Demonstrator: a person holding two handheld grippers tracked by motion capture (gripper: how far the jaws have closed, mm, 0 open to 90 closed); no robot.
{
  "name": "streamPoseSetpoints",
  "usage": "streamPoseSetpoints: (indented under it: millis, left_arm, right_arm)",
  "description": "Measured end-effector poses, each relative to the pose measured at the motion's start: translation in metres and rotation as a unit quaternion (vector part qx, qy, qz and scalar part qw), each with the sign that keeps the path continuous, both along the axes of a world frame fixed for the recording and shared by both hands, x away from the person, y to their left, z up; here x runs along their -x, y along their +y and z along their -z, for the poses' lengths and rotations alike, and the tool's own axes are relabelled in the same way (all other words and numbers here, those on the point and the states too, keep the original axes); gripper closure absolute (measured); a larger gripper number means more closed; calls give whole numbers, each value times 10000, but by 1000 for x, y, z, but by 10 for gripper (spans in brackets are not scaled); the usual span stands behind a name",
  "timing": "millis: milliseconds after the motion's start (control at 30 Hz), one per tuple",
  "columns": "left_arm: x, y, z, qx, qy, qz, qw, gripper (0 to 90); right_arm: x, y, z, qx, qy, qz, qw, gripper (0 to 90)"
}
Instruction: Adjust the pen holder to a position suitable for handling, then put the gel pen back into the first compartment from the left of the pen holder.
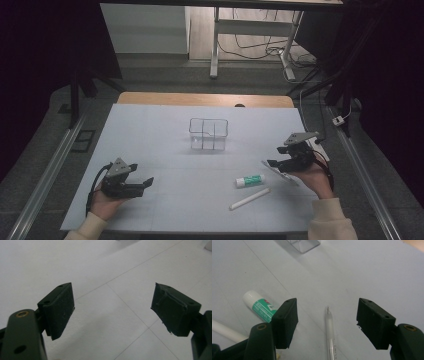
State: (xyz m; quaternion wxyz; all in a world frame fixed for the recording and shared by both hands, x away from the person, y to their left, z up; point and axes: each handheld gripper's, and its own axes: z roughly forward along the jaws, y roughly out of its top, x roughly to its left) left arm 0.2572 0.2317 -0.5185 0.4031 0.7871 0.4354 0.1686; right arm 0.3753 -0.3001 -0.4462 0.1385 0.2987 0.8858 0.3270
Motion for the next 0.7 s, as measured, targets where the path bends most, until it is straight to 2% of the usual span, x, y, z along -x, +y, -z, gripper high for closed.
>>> streamPoseSetpoints:
  millis: [100,267,300,700]
  left_arm:
    - [0,0,0,5,3,-11,10000,181]
    - [0,0,0,-10,0,11,10000,181]
    - [0,0,0,-9,-1,14,10000,181]
    - [0,-1,0,-31,-10,20,10000,181]
  right_arm:
    - [-1,-2,2,156,100,35,9998,338]
    - [-2,-4,4,259,217,110,9994,353]
    - [-3,-4,6,310,297,125,9990,356]
    - [-8,-3,21,565,530,103,9969,359]
